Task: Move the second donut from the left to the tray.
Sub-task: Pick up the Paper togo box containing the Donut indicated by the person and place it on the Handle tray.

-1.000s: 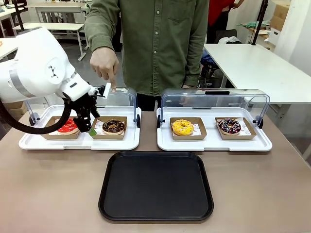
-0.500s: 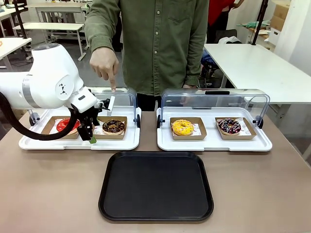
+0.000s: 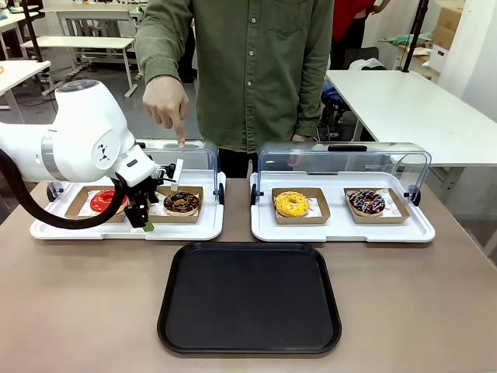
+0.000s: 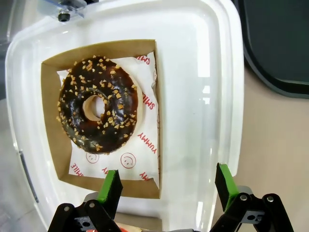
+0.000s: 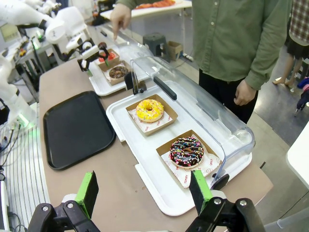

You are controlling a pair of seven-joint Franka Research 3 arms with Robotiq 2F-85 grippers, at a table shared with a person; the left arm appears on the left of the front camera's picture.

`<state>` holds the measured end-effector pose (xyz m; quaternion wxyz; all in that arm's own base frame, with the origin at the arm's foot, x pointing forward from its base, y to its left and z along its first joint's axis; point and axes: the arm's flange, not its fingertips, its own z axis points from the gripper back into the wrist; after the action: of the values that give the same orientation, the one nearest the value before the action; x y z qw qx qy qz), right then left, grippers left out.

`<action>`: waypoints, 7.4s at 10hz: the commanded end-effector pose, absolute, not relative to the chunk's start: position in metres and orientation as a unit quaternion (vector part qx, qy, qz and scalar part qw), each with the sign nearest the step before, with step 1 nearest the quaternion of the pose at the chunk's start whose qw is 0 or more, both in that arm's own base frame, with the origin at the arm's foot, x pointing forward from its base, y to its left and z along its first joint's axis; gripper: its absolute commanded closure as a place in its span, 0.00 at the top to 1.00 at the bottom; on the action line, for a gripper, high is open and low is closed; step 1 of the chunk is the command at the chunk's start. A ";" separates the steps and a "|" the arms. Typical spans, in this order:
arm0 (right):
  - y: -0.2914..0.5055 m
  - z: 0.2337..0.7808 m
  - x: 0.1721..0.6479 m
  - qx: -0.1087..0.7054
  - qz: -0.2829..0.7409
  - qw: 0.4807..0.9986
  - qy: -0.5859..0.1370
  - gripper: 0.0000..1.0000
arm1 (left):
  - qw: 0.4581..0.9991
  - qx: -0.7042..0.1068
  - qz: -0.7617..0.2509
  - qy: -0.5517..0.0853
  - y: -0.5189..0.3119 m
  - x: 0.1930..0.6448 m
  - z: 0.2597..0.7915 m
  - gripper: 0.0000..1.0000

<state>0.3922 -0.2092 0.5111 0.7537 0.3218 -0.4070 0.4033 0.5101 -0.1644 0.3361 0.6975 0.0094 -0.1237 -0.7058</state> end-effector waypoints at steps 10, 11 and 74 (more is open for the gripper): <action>-0.206 0.512 0.391 0.324 0.402 0.747 -0.419 1.00 | 0.698 0.022 -0.706 -0.119 -0.161 0.532 0.325 1.00; -0.206 0.512 0.391 0.324 0.402 0.747 -0.419 1.00 | 0.697 0.021 -0.707 -0.118 -0.161 0.533 0.324 1.00; -0.206 0.512 0.391 0.324 0.402 0.747 -0.419 1.00 | 0.656 0.005 -0.741 -0.141 -0.351 0.264 0.371 1.00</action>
<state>0.3918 -0.2095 0.5111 0.7538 0.3221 -0.4069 0.4031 0.2619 -0.3595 0.3572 0.6636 0.0176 -0.1480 -0.7331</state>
